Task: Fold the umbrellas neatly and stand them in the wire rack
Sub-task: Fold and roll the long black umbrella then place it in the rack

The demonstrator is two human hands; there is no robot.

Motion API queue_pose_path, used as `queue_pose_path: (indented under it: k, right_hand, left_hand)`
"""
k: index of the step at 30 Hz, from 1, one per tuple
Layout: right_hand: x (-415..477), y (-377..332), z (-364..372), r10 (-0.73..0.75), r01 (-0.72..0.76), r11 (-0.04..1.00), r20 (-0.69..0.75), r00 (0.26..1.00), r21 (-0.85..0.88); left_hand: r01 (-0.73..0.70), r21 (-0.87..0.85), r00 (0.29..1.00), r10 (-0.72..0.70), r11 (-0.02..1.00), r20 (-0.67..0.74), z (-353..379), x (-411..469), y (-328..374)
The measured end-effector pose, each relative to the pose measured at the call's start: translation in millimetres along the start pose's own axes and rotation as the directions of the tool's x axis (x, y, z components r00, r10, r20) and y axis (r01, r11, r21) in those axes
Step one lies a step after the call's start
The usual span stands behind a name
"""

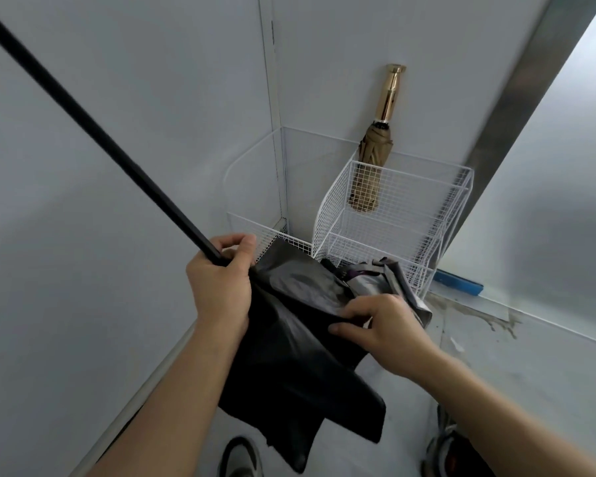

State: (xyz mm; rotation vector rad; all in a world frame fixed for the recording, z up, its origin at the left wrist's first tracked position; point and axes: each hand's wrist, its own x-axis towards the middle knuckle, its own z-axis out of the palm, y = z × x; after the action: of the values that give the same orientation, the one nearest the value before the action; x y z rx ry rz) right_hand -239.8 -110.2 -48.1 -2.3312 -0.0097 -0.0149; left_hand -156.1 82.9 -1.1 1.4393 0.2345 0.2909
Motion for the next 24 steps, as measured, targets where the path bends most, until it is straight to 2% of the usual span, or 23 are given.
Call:
queue_pose_path:
  k: [2,4,6,7,9,10,12,13,16,18,20,21,22,24]
  right_hand:
    - [0.3,-1.8,8.1,0.004,-0.004,1.000,0.038,0.999,-0.005]
    - [0.8,-3.6,16.7,0.016,-0.010,0.995,0.060,0.998,-0.100]
    - [3.1,-3.2,20.0,0.040,-0.039,0.973,-0.001,0.999,-0.227]
    - [3.9,-3.5,18.4,0.032,-0.044,0.971,-0.053,0.998,-0.237]
    - [2.2,-11.0,8.8,-0.012,-0.001,0.998,-0.209,0.978,-0.060]
    - [-0.8,-15.5,3.7,-0.053,0.070,0.996,-0.282,0.958,0.050]
    - [-9.9,-26.0,-4.4,-0.170,0.225,0.965,-0.330,0.928,0.134]
    - [-15.8,-30.7,-6.4,-0.243,0.277,0.957,-0.290,0.926,0.082]
    - [-28.0,-35.3,4.4,-0.340,0.311,0.905,-0.053,0.939,-0.290]
    - [-26.7,-30.8,19.0,-0.357,0.314,0.860,-0.035,0.934,-0.402]
    - [-19.8,-27.5,22.2,-0.375,0.307,0.904,-0.209,0.903,-0.298]
    - [-15.8,-27.9,17.2,-0.305,0.261,0.949,-0.323,0.896,-0.175]
    - [-12.1,-28.6,8.7,-0.168,0.181,0.983,-0.400,0.901,-0.006]
    - [-5.7,-28.2,-7.8,0.137,-0.004,0.939,-0.363,0.922,0.344]
  left_hand:
    - [0.021,-0.028,0.999,-0.022,0.999,-0.033,-0.7,0.5,-2.1]
    - [0.049,-0.059,0.997,-0.052,0.997,-0.052,0.1,-0.2,-3.6]
    - [0.065,-0.071,0.995,-0.070,0.995,-0.071,2.0,-1.6,-5.6]
    - [0.068,-0.069,0.993,-0.074,0.995,-0.089,2.9,-1.9,-6.6]
    - [0.071,-0.058,0.988,-0.078,0.996,-0.130,3.8,-0.8,-7.6]
    - [0.072,-0.056,0.986,-0.080,0.996,-0.146,4.1,0.4,-7.9]
    - [0.073,-0.061,0.982,-0.083,0.995,-0.168,4.2,3.4,-8.2]
    - [0.072,-0.060,0.981,-0.081,0.996,-0.176,4.6,4.3,-8.1]
    - [0.067,-0.044,0.978,-0.074,0.997,-0.195,4.9,5.1,-8.3]
    - [0.076,-0.033,0.977,-0.081,0.997,-0.200,4.5,4.9,-9.3]
    - [0.106,-0.021,0.977,-0.108,0.994,-0.185,4.3,4.4,-10.9]
    - [0.129,-0.014,0.977,-0.129,0.992,-0.167,4.7,3.4,-11.5]
    - [0.148,-0.005,0.978,-0.147,0.989,-0.147,5.5,1.9,-12.3]
    - [0.153,0.025,0.982,-0.149,0.988,-0.113,7.3,-1.2,-14.4]
